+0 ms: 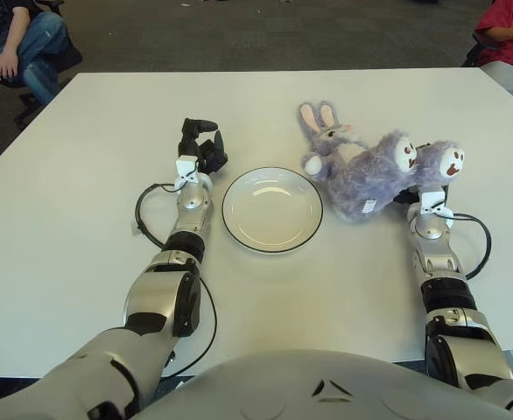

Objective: Put the doll into the plate.

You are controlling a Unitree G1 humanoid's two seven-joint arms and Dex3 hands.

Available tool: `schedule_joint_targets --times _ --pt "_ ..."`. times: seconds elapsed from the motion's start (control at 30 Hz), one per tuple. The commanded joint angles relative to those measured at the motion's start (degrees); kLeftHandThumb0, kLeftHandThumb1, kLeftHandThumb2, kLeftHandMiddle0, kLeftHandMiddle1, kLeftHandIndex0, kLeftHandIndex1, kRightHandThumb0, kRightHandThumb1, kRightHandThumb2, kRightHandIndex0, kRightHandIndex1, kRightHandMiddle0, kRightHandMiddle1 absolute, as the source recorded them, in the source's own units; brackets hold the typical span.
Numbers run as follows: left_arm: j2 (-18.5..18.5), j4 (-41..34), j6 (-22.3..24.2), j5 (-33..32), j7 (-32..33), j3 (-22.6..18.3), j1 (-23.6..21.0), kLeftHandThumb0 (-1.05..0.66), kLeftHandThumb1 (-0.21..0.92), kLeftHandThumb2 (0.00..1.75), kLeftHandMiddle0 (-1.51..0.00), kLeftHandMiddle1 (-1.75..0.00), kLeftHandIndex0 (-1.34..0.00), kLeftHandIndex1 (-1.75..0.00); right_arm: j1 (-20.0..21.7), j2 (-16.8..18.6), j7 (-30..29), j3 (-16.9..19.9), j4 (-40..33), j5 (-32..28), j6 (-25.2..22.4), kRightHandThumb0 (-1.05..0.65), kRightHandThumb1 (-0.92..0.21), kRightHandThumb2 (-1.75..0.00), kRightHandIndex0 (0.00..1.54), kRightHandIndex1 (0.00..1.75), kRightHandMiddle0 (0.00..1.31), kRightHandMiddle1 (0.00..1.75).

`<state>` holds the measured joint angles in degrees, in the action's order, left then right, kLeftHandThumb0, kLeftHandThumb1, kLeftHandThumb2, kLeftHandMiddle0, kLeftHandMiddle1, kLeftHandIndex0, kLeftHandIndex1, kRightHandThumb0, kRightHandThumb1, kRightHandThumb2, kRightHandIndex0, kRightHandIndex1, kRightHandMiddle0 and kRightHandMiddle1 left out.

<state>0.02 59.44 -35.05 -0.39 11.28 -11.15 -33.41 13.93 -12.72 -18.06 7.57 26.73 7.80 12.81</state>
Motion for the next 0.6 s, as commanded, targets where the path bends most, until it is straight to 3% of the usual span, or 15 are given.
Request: schedule_joint_targets --times 0.0,0.43,0.57 --pt "-0.65 2.82 0.79 -0.67 0.4 -0.41 5.92 -0.39 0.66 0.88 -0.98 -1.75 -0.35 -1.75 -2.42 1.04 0.73 -0.07 1.42 -0.17 -2.8 -0.01 -0.36 -1.23 0.51 1.69 0.49 1.69" --pt "-0.88 2.89 0.27 -1.32 -0.49 -0.73 5.93 -0.38 0.66 0.88 -0.99 -1.75 -0.35 -1.75 -2.77 1.36 0.34 0.69 1.05 -0.88 -1.34 -0.01 -0.35 -1.24 0.51 1.69 0.49 1.69" --pt "-0.92 2.92 0.11 -1.29 -0.47 -0.7 5.95 -0.38 0.66 0.87 -0.99 -1.75 -0.35 -1.75 -3.19 2.08 1.69 1.67 0.71 -3.14 0.48 -0.01 -0.34 -1.25 0.66 1.62 0.39 1.72"
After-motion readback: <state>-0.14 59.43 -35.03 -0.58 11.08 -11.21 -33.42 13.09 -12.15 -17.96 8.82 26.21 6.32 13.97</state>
